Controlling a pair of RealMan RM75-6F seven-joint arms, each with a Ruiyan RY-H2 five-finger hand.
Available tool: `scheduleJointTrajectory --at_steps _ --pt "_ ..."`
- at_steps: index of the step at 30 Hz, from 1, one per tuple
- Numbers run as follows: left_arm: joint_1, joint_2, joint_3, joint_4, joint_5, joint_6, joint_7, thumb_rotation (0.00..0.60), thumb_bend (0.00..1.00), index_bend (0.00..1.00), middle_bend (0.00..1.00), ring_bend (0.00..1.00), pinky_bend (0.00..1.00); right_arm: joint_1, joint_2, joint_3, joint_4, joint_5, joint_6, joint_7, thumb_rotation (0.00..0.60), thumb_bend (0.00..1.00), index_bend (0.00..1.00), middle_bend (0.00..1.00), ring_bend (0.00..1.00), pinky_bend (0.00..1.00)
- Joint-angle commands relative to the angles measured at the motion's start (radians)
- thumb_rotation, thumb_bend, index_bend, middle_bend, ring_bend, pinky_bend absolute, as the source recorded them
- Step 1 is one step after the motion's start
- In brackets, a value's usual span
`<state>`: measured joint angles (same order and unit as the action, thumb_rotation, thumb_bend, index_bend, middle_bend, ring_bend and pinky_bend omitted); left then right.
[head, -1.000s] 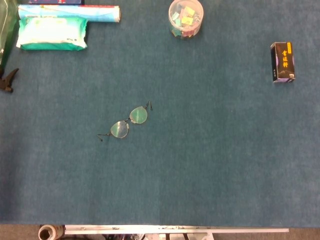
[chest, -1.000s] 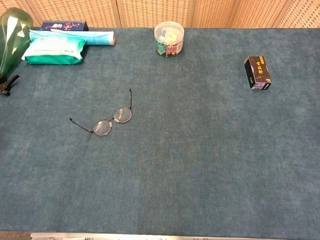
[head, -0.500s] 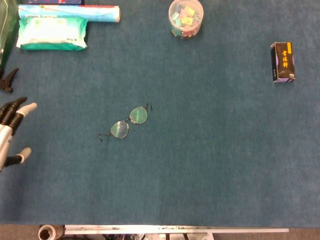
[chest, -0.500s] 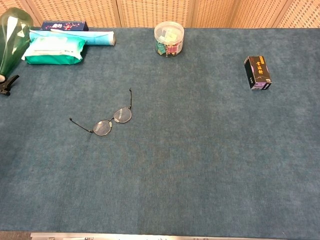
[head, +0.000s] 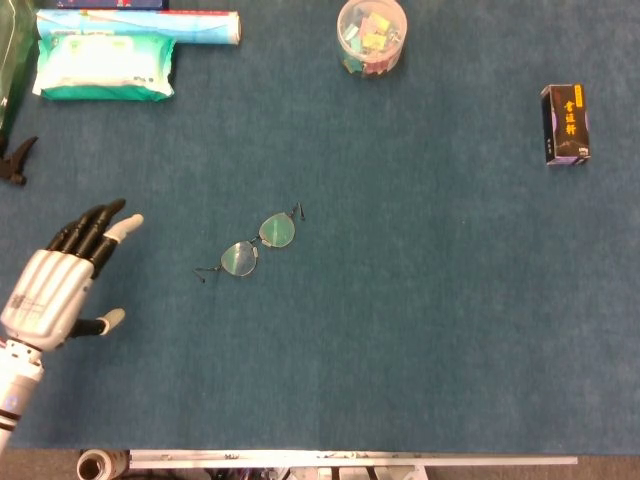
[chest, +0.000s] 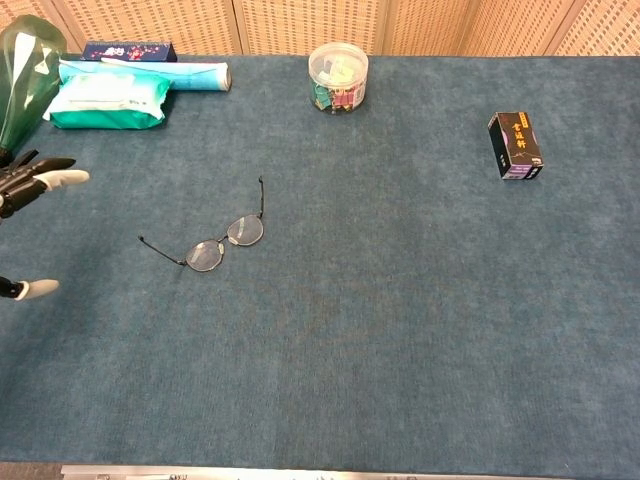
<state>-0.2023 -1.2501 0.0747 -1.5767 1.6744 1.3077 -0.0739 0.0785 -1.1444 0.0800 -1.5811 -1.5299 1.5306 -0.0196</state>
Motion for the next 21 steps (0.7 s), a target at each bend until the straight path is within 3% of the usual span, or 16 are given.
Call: scheduleJointTrajectory --at_steps 1,21 --pt "-0.015 -0.011 -0.004 -0.029 0.008 -0.011 0.046 0.6 0.14 0.08 0.0 0.0 0.14 0.0 0.001 0.0 0.0 0.001 -0.001 0.001 0.6 0.16 0.51 0.47 0.36 0.6" --pt "-0.087 -0.087 -0.049 -0.146 -0.041 -0.082 0.234 0.6 0.14 0.08 0.0 0.0 0.14 0.0 0.005 0.001 -0.004 0.001 -0.002 0.007 0.6 0.16 0.51 0.47 0.36 0.6"
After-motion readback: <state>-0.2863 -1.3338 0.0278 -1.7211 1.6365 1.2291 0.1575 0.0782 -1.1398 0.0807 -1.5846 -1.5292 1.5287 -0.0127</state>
